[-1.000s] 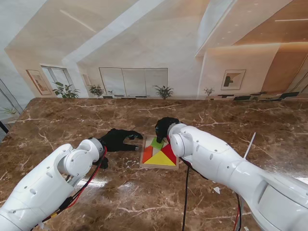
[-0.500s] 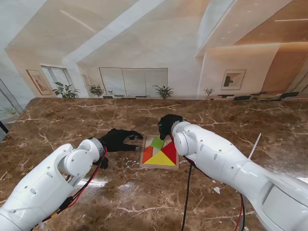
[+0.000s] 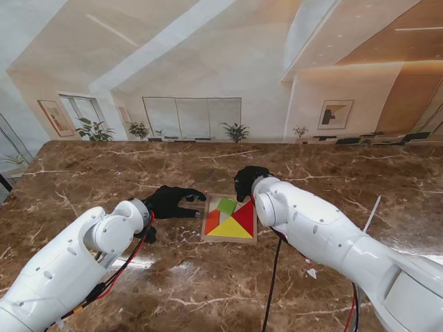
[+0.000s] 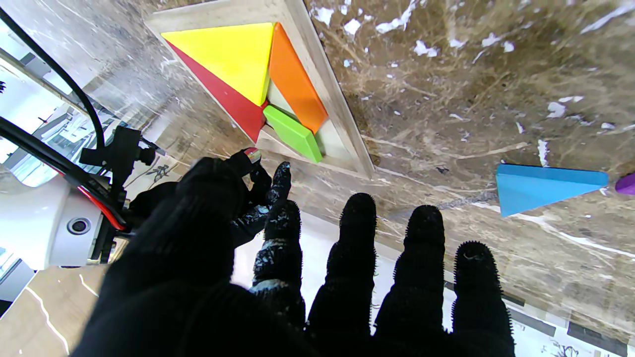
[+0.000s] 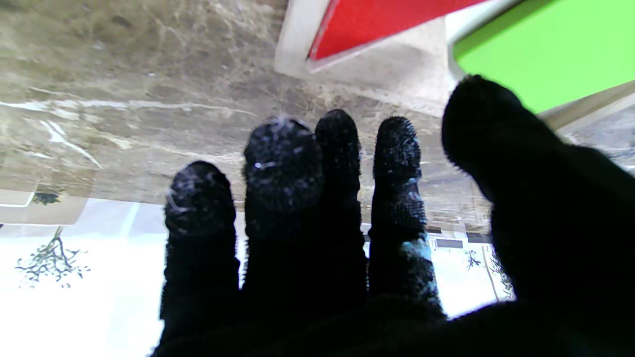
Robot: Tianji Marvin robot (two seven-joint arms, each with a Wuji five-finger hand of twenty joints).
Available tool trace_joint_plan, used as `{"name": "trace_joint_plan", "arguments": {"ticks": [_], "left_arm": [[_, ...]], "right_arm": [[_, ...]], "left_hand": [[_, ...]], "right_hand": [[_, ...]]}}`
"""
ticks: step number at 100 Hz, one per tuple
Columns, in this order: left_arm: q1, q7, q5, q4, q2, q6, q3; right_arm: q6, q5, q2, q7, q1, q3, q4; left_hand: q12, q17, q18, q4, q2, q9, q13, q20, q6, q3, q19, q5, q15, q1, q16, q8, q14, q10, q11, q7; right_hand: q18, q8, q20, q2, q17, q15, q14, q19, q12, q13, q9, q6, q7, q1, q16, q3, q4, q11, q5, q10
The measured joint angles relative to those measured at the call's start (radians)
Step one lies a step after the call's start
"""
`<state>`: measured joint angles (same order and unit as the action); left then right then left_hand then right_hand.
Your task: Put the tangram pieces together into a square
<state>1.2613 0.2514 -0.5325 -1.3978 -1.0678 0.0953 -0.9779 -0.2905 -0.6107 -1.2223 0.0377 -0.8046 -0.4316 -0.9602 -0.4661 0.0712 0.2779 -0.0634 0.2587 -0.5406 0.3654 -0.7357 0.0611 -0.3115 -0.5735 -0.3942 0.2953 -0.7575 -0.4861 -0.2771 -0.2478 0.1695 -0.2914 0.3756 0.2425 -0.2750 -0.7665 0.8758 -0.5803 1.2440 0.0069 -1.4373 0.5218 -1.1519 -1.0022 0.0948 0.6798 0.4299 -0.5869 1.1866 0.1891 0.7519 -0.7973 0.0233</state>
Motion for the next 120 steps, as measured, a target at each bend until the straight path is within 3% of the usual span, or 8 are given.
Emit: {"name": "trace_joint_plan", "arguments": {"ticks": [48,96,120], "left_arm": [[-0.001,0.007,0.003,-0.001,0.0,-0.005,0.006],[-0.002,0.008,0.002,-0.001,0.0,-0.005,0.007],[-0.001,0.007,0.002,-0.001,0.0,-0.005,0.006]], "right_arm": [[-0.032,-0.022,0.007,-0.002,-0.011,-0.003,-0.005],[-0.04,-0.049,0.024,0.0,-0.025,-0.01,-0.026],[-0.041,-0.049,0.025,0.001,-0.028,-0.012,-0.032]], "left_hand": [[0.0,0.0,0.0,0.0,0.0,0.0,0.0,0.001,0.0,0.0,0.0,0.0,0.0,0.0,0.0,0.0,0.0,0.0,0.0,0.0],[0.0,0.0,0.0,0.0,0.0,0.0,0.0,0.005,0.0,0.004,0.0,0.0,0.0,0.0,0.0,0.0,0.0,0.002,0.0,0.0],[0.0,0.0,0.0,0.0,-0.007,0.0,0.0,0.005,0.0,0.007,0.0,0.0,0.0,0.0,0.0,0.0,0.0,0.005,0.0,0.0]], "right_hand": [[0.0,-0.009,0.0,-0.005,-0.002,0.006,0.0,-0.003,0.001,0.0,0.0,0.0,0.015,0.0,0.0,0.0,-0.011,0.0,0.014,0.0],[-0.001,-0.035,0.0,-0.005,-0.013,0.008,-0.001,-0.011,0.001,0.0,0.0,0.001,0.041,-0.011,0.0,0.0,-0.012,0.0,-0.062,-0.001],[-0.001,-0.022,0.0,-0.005,-0.013,0.008,-0.001,-0.012,0.001,0.0,0.0,0.001,0.041,-0.011,0.0,0.0,0.021,0.0,-0.061,-0.001]]}}
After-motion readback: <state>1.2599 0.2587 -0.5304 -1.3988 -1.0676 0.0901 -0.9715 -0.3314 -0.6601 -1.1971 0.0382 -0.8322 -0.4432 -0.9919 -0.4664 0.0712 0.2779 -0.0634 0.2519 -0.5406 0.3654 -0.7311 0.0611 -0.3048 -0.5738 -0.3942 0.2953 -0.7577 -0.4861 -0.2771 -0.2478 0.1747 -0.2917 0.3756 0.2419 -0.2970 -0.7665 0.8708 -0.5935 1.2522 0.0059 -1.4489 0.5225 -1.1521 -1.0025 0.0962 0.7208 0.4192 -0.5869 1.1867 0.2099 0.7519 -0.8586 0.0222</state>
